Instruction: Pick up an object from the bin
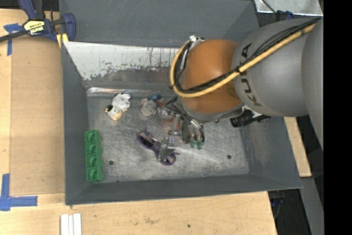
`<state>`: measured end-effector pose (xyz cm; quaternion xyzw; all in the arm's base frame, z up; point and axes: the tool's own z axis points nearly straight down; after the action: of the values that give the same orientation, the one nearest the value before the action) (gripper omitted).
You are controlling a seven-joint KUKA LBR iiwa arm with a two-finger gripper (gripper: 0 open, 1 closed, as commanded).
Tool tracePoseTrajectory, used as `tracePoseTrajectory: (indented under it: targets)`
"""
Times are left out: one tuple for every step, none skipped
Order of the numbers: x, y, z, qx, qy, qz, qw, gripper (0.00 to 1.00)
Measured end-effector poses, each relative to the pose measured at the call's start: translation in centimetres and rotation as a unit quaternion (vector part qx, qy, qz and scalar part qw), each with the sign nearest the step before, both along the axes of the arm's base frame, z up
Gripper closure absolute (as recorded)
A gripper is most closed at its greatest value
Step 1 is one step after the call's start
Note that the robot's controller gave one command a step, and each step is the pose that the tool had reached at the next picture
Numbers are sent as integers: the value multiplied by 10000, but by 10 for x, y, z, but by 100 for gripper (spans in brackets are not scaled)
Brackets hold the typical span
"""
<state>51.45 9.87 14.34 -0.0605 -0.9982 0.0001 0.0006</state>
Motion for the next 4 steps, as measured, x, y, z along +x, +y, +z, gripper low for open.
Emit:
tracePoseTrajectory:
  targets:
    - [2, -4, -59, 4, -34, -153, 9999, 0]
    - [1, 0, -68, 29, -126, -1196, 9927, 100]
    - [1, 0, -68, 29, -125, -1197, 9927, 100]
    - [0, 0, -65, 20, -88, -1196, 9928, 100]
